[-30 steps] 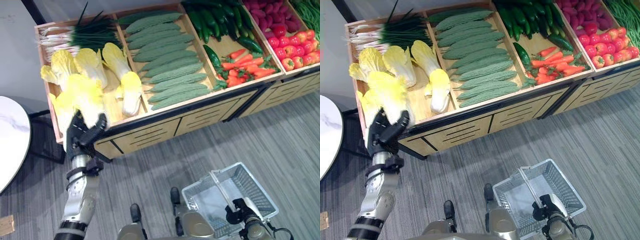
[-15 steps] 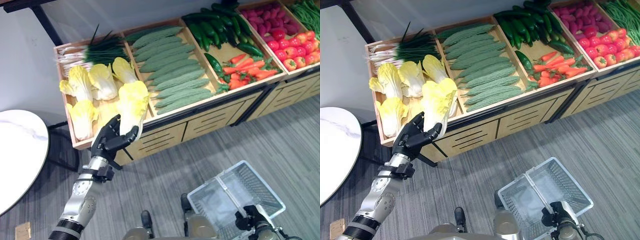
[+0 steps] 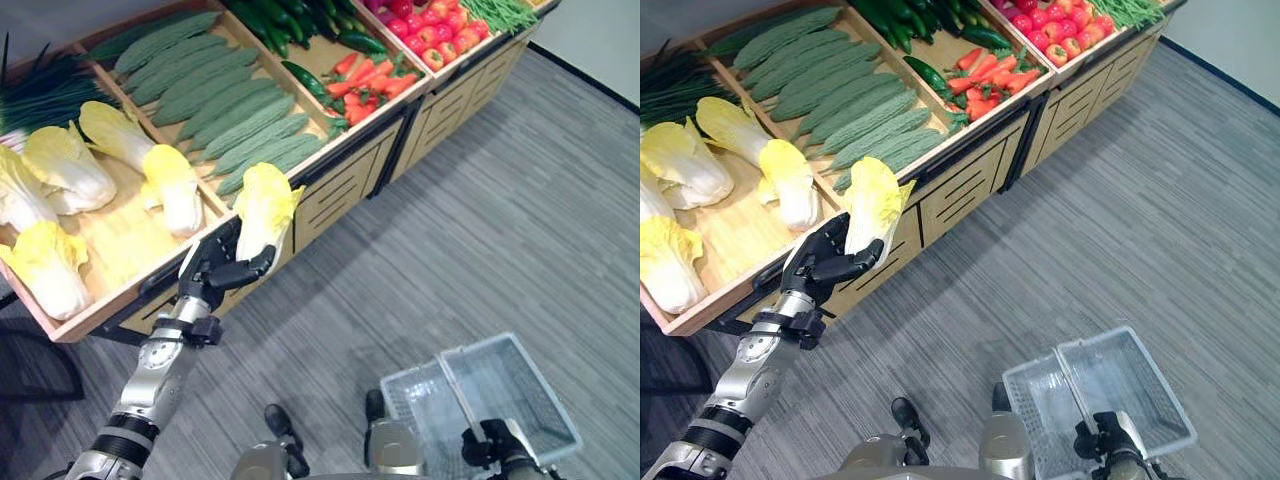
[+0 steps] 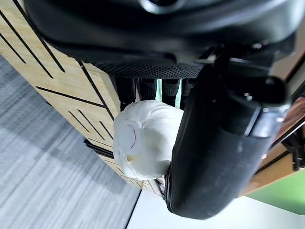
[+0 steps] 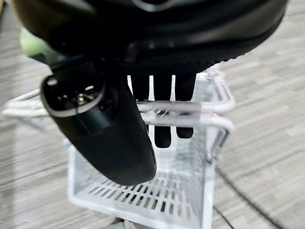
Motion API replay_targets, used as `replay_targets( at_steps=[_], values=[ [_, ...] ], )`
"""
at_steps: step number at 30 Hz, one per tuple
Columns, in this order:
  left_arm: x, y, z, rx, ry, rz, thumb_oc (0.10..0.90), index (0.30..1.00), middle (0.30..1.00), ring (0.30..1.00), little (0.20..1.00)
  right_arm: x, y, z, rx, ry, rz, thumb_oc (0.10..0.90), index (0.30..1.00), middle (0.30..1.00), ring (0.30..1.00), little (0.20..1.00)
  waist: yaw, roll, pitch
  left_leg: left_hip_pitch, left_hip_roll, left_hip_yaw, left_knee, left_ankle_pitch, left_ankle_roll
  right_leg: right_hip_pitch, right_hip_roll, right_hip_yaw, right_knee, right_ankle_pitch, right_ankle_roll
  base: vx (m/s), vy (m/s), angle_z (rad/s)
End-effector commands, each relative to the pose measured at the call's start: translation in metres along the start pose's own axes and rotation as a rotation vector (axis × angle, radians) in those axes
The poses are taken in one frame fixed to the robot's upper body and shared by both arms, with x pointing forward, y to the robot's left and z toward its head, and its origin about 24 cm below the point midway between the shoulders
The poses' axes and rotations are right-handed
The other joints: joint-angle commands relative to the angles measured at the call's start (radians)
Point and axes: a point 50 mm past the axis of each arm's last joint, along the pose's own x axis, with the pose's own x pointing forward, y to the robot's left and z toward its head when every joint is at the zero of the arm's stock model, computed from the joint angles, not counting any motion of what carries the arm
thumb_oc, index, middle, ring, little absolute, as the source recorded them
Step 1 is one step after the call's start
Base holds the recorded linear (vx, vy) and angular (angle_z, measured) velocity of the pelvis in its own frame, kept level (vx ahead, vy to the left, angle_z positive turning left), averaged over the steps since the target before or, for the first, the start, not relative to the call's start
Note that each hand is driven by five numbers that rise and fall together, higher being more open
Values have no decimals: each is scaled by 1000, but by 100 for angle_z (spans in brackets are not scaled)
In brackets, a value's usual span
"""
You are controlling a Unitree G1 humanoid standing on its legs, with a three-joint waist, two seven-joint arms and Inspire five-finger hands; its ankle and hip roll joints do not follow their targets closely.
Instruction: Get the vegetables into the basket
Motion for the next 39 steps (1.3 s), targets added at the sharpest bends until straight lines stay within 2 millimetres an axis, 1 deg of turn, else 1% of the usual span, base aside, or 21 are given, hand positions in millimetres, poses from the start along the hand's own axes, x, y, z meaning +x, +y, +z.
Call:
replay_targets(
  at_steps=[1,6,7,11,12,13,14,15,16,18,19,20,21,22,24,25,31,33,35,37,39],
  values=[
    [15,-11,60,55,-288,-85,400,300,300,300,300,3,-21,5,-2,-40,-73,400,300,300,300,300,13,-37,-63,9,69,-136,123,-110,-72,-43,4,-16,86,-32,17,41,-157,-41],
    [17,-18,53,30,-277,-95,400,300,300,300,300,2,-26,-1,7,-23,-97,400,300,300,300,300,-10,-22,-57,13,91,-135,136,-96,-94,-32,27,-6,62,-54,-2,29,-154,-10],
    [19,-23,52,14,-279,-108,400,300,300,300,300,1,-33,-6,8,-3,-125,400,300,300,300,300,-27,-2,-49,9,105,-140,147,-86,-108,-37,37,5,67,-68,-11,-1,-170,-22],
    [24,-37,45,-22,-271,-123,400,300,300,300,300,-2,-48,-19,29,41,-196,400,300,300,300,300,-56,39,-23,-21,147,-166,216,-63,-143,-50,65,31,103,-111,-50,7,-254,-7],
    [25,-40,46,-14,-275,-132,400,300,300,300,300,-1,-57,-18,14,42,-219,400,300,300,300,300,-50,41,-8,-59,157,-228,309,-33,-149,-56,85,51,107,-109,-82,-12,-224,1],
    [26,-41,46,-10,-279,-132,400,300,300,300,300,0,-64,-17,-1,45,-236,400,300,300,300,300,-32,47,4,-78,129,-326,326,-2,-155,-59,97,76,110,-108,-86,-20,-142,-14],
    [26,-41,46,-10,-279,-132,400,300,300,300,300,0,-64,-17,-1,45,-236,400,300,300,300,300,-33,47,2,-81,128,-326,324,1,-155,-61,96,76,109,-106,-86,29,-24,-76],
    [26,-45,46,9,-283,-132,400,300,300,300,300,1,-71,-17,-15,53,-257,400,300,300,300,300,-5,46,16,-120,68,-471,272,-17,-145,-59,99,115,103,-105,-80,25,-30,-89],
    [25,-45,47,19,-291,-129,400,300,300,300,300,1,-77,-17,-15,61,-275,400,300,300,300,300,3,46,23,-141,68,-524,230,-22,-140,-69,101,139,103,-103,-72,38,-23,-72],
    [25,-42,49,31,-296,-122,400,300,300,300,300,1,-81,-18,-21,72,-287,400,300,300,300,300,5,56,17,-158,103,-550,165,11,-137,-85,106,172,97,-96,-66,67,64,-36],
    [24,-40,49,40,-297,-111,400,300,300,300,300,0,-84,-20,-26,76,-298,400,300,300,300,300,19,61,19,-175,111,-611,132,41,-140,-84,112,195,103,-101,-64,220,173,-57],
    [23,-38,50,54,-298,-106,400,300,300,300,300,-2,-87,-26,-32,92,-304,400,300,300,300,300,35,69,14,-193,110,-726,64,78,-144,-75,126,235,105,-107,-65,316,299,-47],
    [23,-36,49,66,-297,-101,400,300,300,300,300,-3,-86,-29,-29,103,-301,400,300,300,300,300,35,79,8,-200,115,-747,30,100,-155,-63,128,272,106,-120,-58,264,238,-86],
    [23,-36,49,66,-297,-101,400,300,300,300,300,-3,-86,-29,-29,103,-300,400,300,300,300,300,36,78,9,-197,115,-745,29,100,-155,-62,128,275,106,-120,-58,223,365,-109],
    [25,-39,49,81,-290,-140,400,300,300,300,300,-4,-82,-36,-8,125,-287,400,300,300,300,300,17,73,-15,-166,83,-664,27,64,-132,-58,76,311,111,-117,-28,220,515,-84],
    [25,-38,49,90,-289,-139,400,300,300,300,300,-4,-79,-34,-5,120,-279,400,300,300,300,300,16,65,-18,-154,71,-646,28,55,-122,-59,62,323,112,-109,-17,202,483,-36],
    [25,-31,49,140,-278,-121,400,300,300,300,300,4,-64,-9,42,52,-247,400,300,300,300,300,14,26,-42,-109,8,-522,70,-24,-67,-95,-6,384,108,3,54,131,290,-69],
    [23,-28,49,147,-278,-105,400,300,300,300,300,7,-63,2,34,10,-240,400,300,300,300,300,27,23,-37,-100,0,-496,89,-45,-57,-116,-20,350,125,37,54,71,197,-81],
    [22,-26,48,158,-273,-95,400,300,300,300,300,8,-64,9,33,-14,-243,400,300,300,300,300,41,27,-32,-92,-4,-476,101,-62,-46,-125,-32,259,154,34,39,27,153,-67],
    [22,-24,46,160,-265,-82,400,300,300,300,300,9,-64,13,34,-33,-243,400,300,300,300,300,48,32,-26,-75,-3,-448,99,-70,-39,-115,-30,153,188,5,23,-3,142,-46],
    [21,-21,45,169,-258,-75,400,300,300,300,300,9,-62,14,30,-43,-235,400,300,300,300,300,53,34,-34,-68,-1,-422,90,-66,-37,-112,-21,102,199,-7,13,2,92,-41]
  ],
)
